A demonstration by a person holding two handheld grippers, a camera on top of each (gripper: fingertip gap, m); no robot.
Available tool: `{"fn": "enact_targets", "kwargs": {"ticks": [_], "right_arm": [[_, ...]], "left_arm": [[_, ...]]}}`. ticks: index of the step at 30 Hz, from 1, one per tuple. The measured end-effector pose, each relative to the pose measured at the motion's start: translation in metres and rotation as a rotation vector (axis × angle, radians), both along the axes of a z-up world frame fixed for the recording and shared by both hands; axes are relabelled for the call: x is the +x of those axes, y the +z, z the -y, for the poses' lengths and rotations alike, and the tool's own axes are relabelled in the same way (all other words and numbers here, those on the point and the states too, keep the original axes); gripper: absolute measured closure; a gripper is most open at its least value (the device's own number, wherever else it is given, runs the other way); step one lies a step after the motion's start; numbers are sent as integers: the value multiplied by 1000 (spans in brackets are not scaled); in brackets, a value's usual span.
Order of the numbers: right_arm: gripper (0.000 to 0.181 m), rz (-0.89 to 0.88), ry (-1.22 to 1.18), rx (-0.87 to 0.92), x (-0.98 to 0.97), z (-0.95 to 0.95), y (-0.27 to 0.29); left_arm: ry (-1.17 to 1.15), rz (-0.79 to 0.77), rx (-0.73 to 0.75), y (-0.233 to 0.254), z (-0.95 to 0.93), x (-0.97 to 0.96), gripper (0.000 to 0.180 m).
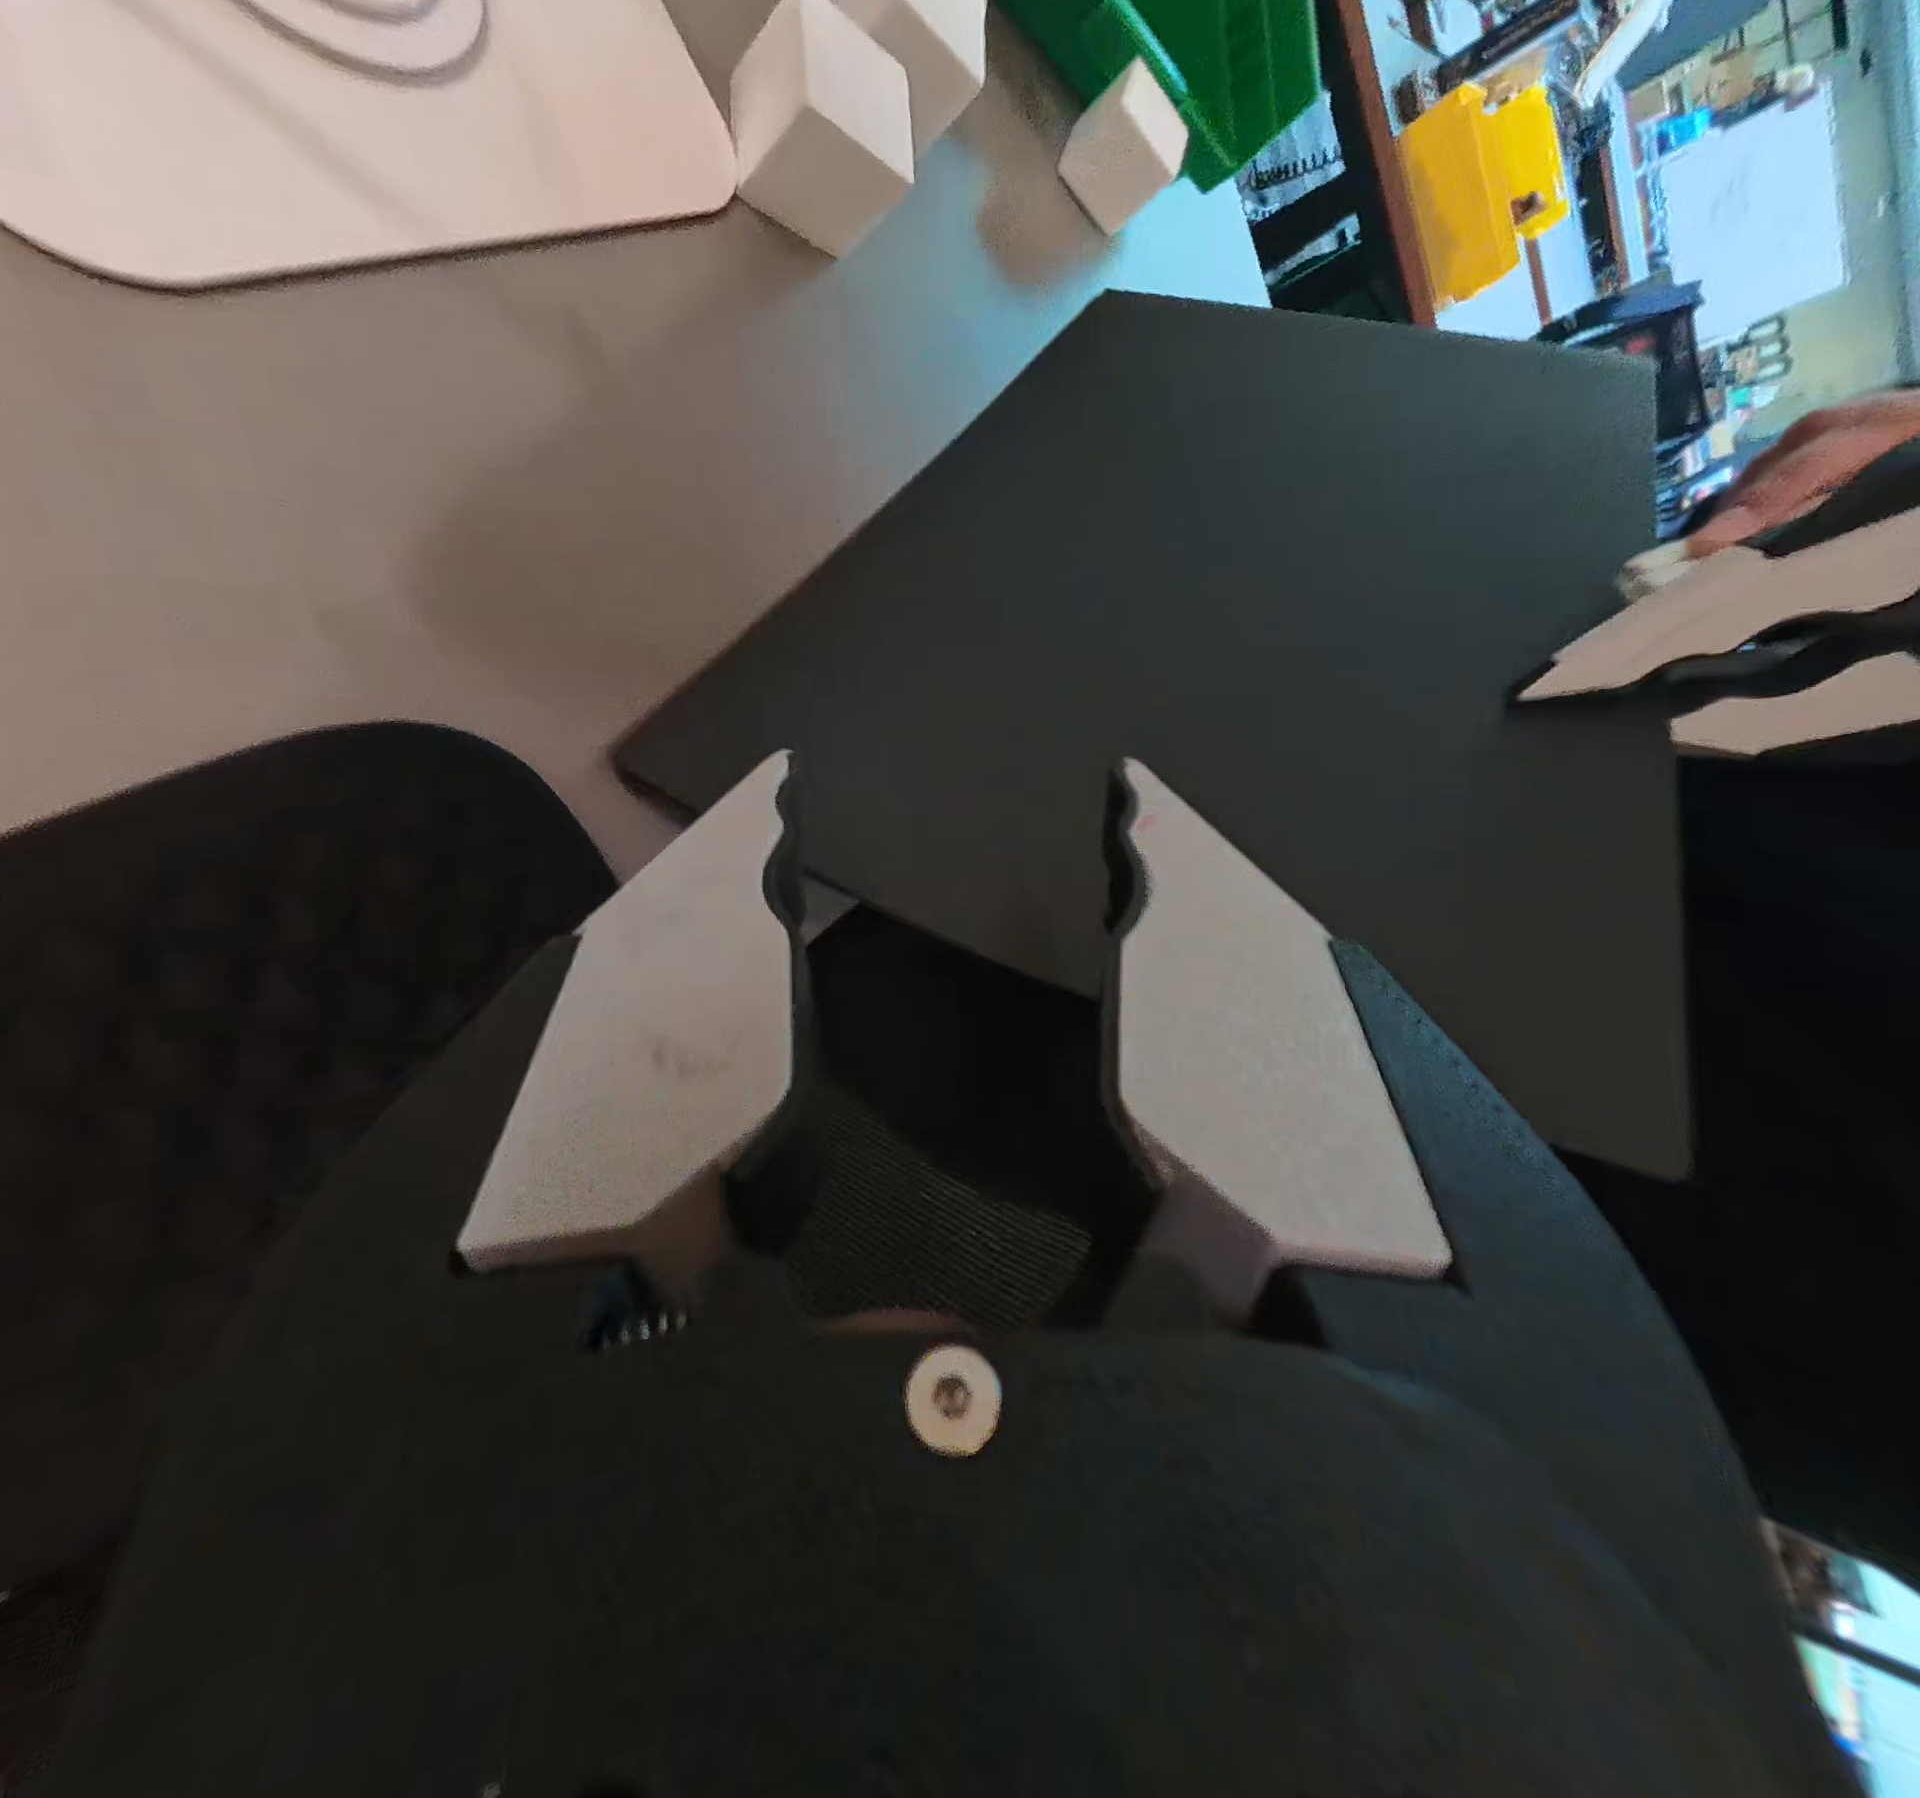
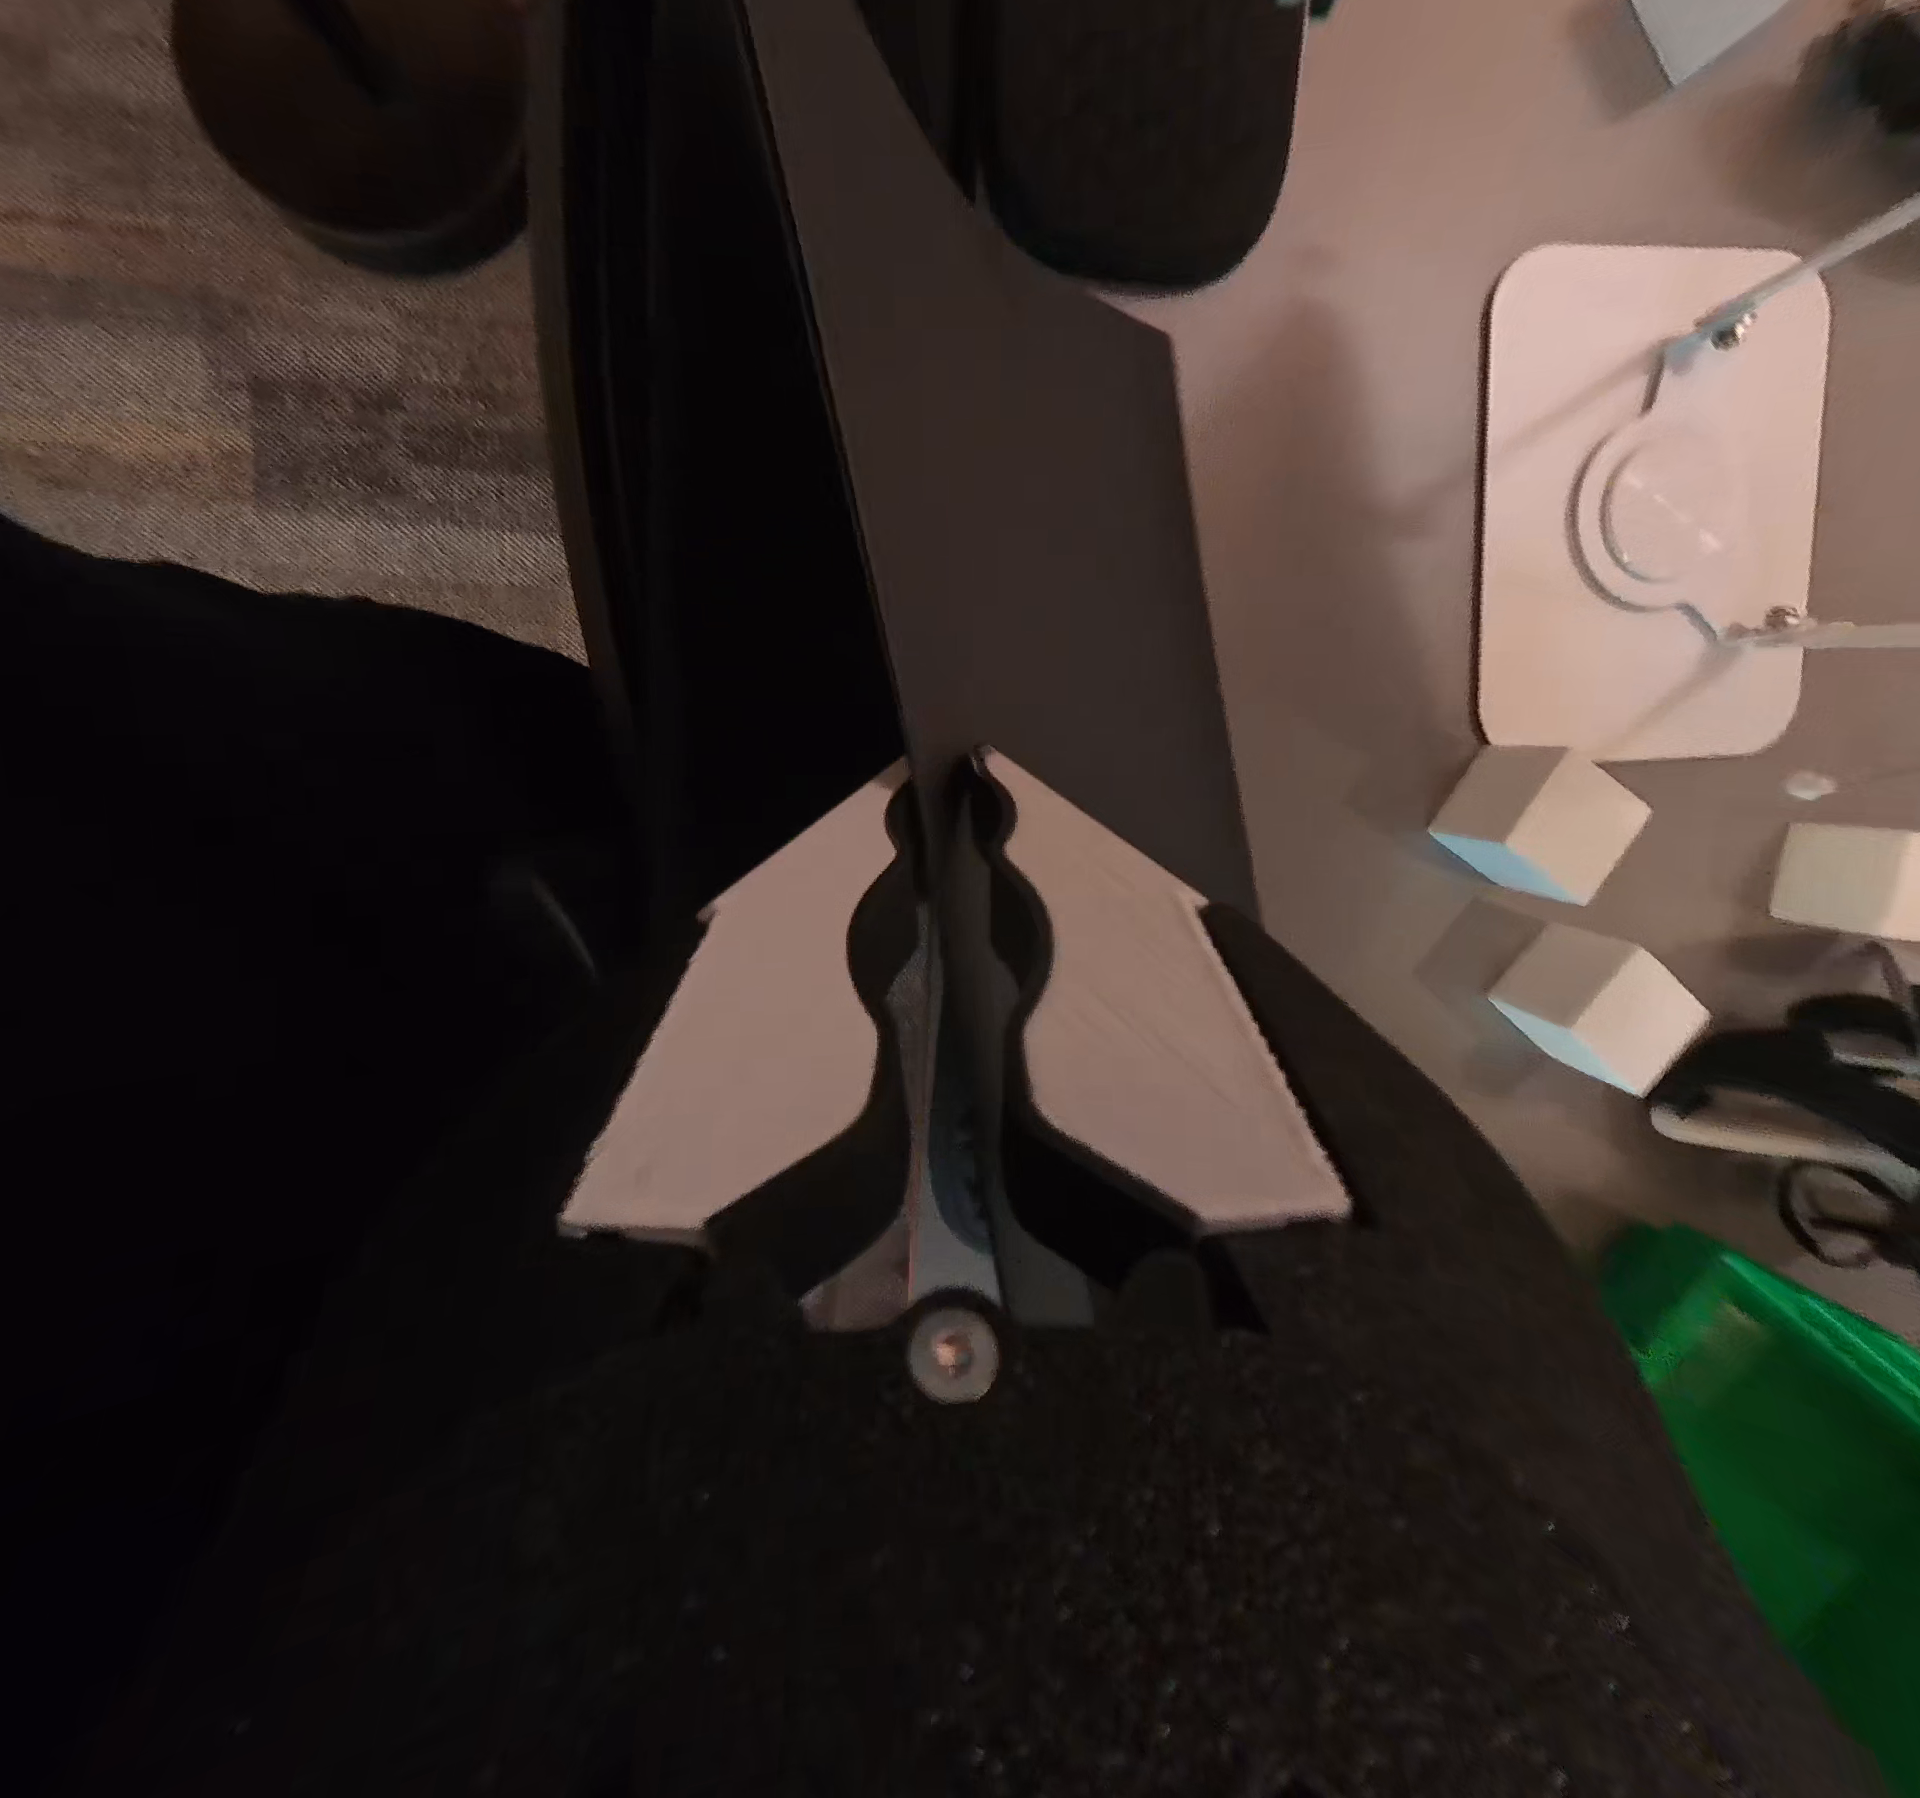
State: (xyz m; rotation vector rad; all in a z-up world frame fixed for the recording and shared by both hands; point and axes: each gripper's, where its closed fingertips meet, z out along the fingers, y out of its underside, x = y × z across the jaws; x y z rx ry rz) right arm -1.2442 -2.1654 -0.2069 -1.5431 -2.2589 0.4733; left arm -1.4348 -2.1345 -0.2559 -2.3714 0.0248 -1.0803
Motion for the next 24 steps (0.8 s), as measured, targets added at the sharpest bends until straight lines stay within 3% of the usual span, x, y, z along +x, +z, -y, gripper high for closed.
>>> {"fn": "enact_targets", "kwargs": {"ticks": [5, 9, 12, 15, 17, 20, 24], "right_arm": [[159, -24, -51, -168, -9, -3, -40], [147, -110, -87, -397, -6, -4, -39], [144, -297, -169, -494, 2, -47, -8], [140, -469, -280, -472, 12, -132, 20], [125, -536, -352, -413, 12, -198, 40], [111, -677, -408, -293, -7, -289, 98], [87, -753, -339, -168, -82, -348, 192]], "left_arm": [[41, -17, -91, -10, -16, 24, 120], [117, -237, -186, -39, -21, 25, 121], [180, -370, -135, -29, -24, 22, 116], [281, -475, -21, 3, -39, -8, 107], [376, -510, 80, 34, -60, -44, 104], [452, -464, 215, 76, -98, -96, 102], [391, -323, 285, 87, -146, -134, 100]]}}
